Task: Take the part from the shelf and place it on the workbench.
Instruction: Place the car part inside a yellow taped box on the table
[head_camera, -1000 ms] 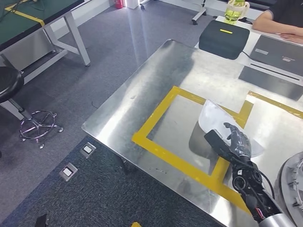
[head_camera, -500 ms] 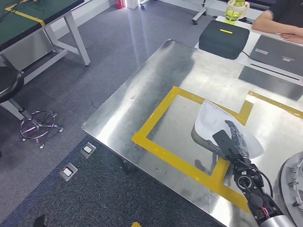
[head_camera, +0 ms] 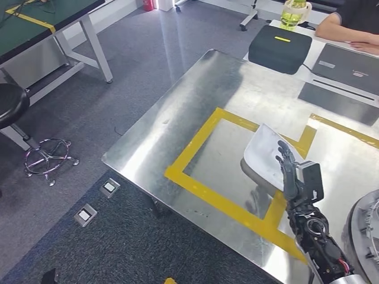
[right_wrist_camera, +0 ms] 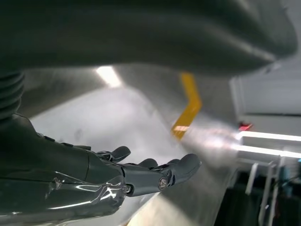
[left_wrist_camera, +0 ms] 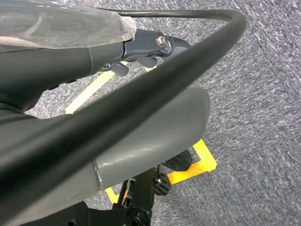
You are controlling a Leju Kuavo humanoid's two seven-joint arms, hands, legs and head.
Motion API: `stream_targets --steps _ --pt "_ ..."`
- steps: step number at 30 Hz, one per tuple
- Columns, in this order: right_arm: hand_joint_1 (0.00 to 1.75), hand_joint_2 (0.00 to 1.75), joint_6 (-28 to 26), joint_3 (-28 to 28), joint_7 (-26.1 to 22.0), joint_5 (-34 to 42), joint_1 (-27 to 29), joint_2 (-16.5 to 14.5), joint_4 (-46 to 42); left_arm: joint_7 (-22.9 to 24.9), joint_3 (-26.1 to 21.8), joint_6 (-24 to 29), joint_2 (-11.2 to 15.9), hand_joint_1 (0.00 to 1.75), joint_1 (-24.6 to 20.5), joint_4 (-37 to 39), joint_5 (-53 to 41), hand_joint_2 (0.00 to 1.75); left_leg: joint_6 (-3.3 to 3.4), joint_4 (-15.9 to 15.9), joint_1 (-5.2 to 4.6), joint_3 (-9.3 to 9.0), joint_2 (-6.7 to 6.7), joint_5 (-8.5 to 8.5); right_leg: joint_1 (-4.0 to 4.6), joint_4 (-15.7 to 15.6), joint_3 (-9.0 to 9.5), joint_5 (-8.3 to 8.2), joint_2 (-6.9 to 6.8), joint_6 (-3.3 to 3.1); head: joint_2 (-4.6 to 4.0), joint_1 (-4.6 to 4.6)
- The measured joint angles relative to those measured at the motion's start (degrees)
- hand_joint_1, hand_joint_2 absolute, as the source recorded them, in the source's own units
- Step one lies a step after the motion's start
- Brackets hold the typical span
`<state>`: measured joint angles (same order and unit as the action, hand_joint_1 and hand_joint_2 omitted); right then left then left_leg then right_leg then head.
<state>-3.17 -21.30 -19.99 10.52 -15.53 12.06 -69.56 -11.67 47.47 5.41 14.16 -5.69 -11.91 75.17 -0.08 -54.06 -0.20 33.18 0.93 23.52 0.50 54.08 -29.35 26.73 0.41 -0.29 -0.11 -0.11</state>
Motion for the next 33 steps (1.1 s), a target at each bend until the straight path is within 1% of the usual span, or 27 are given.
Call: stream_targets --steps 3,6,7,10,15,19,22,24,25,26,28,29,30,31,32,33 --pt "0.0 0.0 5.4 -0.4 -1.9 5.4 0.8 -0.8 -3.4 0.1 0.0 0.1 0.0 0.0 0.0 0.0 -0.1 0.0 0.0 0.0 0.0 0.0 0.01 0.0 0.02 0.0 0.02 0.0 0.0 0.0 0.0 0.0" --pt "0.0 0.0 11.3 -2.4 -2.9 7.1 1.2 -2.4 -7.7 0.4 0.0 0.2 0.0 0.0 0.0 0.0 -0.7 0.0 0.0 0.0 0.01 -0.03 0.01 0.0 0.03 0.0 0.03 0.0 0.02 -0.01 0.0 0.02" --pt "0.0 0.0 12.6 -3.3 -2.9 7.3 1.2 -3.0 -9.1 0.4 0.0 0.2 0.0 0.0 0.0 0.0 -0.8 0.0 -0.01 0.0 0.01 -0.04 0.0 0.0 0.03 0.0 0.04 0.01 0.02 -0.01 0.0 0.02" --pt "0.0 0.0 13.9 -6.0 -2.9 8.6 1.2 -4.9 -12.4 0.4 0.0 0.2 -0.1 0.0 -0.1 0.0 -1.1 0.0 -0.01 0.0 0.02 -0.05 0.0 0.0 0.05 0.0 0.05 0.01 0.0 -0.02 0.0 -0.02" --pt "0.0 0.0 20.8 -11.3 -4.4 11.6 0.5 -7.9 -16.0 0.4 0.0 0.3 -0.2 0.0 -0.1 0.0 -1.2 0.0 -0.01 0.1 0.04 -0.05 0.01 -0.01 0.07 0.0 0.07 0.05 -0.02 -0.07 0.0 0.02" --pt "0.0 0.0 24.4 -15.9 -4.9 12.1 0.0 -10.0 -17.9 0.4 0.0 0.3 -0.2 0.0 -0.1 0.0 -1.4 0.0 -0.02 0.1 0.03 -0.06 0.01 0.0 0.05 0.0 0.07 0.07 -0.02 -0.08 0.0 0.08" --pt "0.0 0.0 25.5 -18.9 -4.9 11.5 -0.6 -11.1 -19.0 0.4 0.0 0.3 -0.1 0.0 -0.1 0.0 -1.6 0.0 0.42 -0.1 -0.3 0.0 0.1 0.26 -0.1 -0.2 0.18 0.06 -0.11 0.32 0.0 0.0" --pt "0.0 0.0 25.8 -20.8 -4.9 10.4 -1.1 -11.7 -19.6 0.4 0.0 0.3 -0.2 0.0 -0.1 0.0 -1.8 0.0 0.77 0.6 -0.02 -0.5 0.19 0.14 0.06 0.0 0.23 0.39 -0.17 0.66 0.0 -0.13" --pt "0.0 0.0 25.5 -21.8 -4.9 9.9 -1.3 -12.1 -19.8 0.4 0.0 0.3 -0.2 0.0 -0.1 0.0 -1.9 0.0 0.91 1.0 0.23 -0.9 0.26 -0.01 0.1 1.2 -0.17 1.23 -0.19 0.8 0.0 -0.1" --pt "0.0 0.0 25.2 -22.8 -4.9 9.6 -1.4 -12.4 -20.0 0.4 0.0 0.3 -0.2 0.0 -0.1 0.0 -2.0 0.0 1.05 1.5 0.5 -1.31 0.39 -0.14 0.07 3.6 -1.17 2.69 -0.18 0.98 0.0 0.03" --pt "0.0 0.0 24.5 -24.4 -5.0 9.2 -1.5 -12.8 -20.2 0.4 0.0 0.3 -0.2 0.0 -0.2 0.0 -2.1 0.0 1.19 1.7 0.65 -1.59 0.87 -0.14 -0.39 11.7 -4.81 6.7 -0.17 1.34 0.0 0.45" --pt "0.0 0.0 24.3 -25.1 -5.0 9.2 -1.5 -12.8 -20.2 0.4 0.0 0.3 -0.2 0.0 -0.2 0.0 -2.1 0.0 1.16 1.6 0.67 -1.59 1.25 -0.09 -0.64 15.4 -6.59 8.13 -0.17 1.54 0.0 0.65" --pt "0.0 0.0 24.2 -25.8 -5.0 9.1 -1.5 -12.8 -20.2 0.4 0.0 0.3 -0.2 0.0 -0.1 0.0 -2.1 0.0 1.07 1.6 0.71 -1.62 1.7 -0.03 -0.89 17.3 -7.57 8.49 -0.17 1.73 0.0 0.78" --pt "0.0 0.0 24.2 -26.3 -5.0 9.1 -1.5 -12.9 -20.2 0.4 0.0 0.3 -0.2 0.0 -0.1 0.0 -2.1 0.0 0.91 1.6 0.79 -1.7 2.23 0.05 -1.13 16.8 -7.34 7.6 -0.15 1.92 0.0 0.86" --pt "0.0 0.0 24.2 -26.9 -5.1 9.1 -1.6 -12.9 -20.2 0.4 0.0 0.3 -0.3 0.0 0.0 0.0 -2.1 0.0 0.67 1.4 0.93 -1.83 2.83 0.18 -1.41 13.8 -5.9 5.59 0.05 2.12 0.0 0.92" --pt "0.0 0.0 24.2 -27.4 -5.1 9.1 -1.6 -12.9 -20.2 0.4 0.0 0.3 -0.3 0.0 0.0 0.0 -2.1 0.0 0.33 1.2 1.08 -1.9 3.46 0.38 -1.75 9.4 -3.82 3.36 0.95 2.39 0.0 0.98"
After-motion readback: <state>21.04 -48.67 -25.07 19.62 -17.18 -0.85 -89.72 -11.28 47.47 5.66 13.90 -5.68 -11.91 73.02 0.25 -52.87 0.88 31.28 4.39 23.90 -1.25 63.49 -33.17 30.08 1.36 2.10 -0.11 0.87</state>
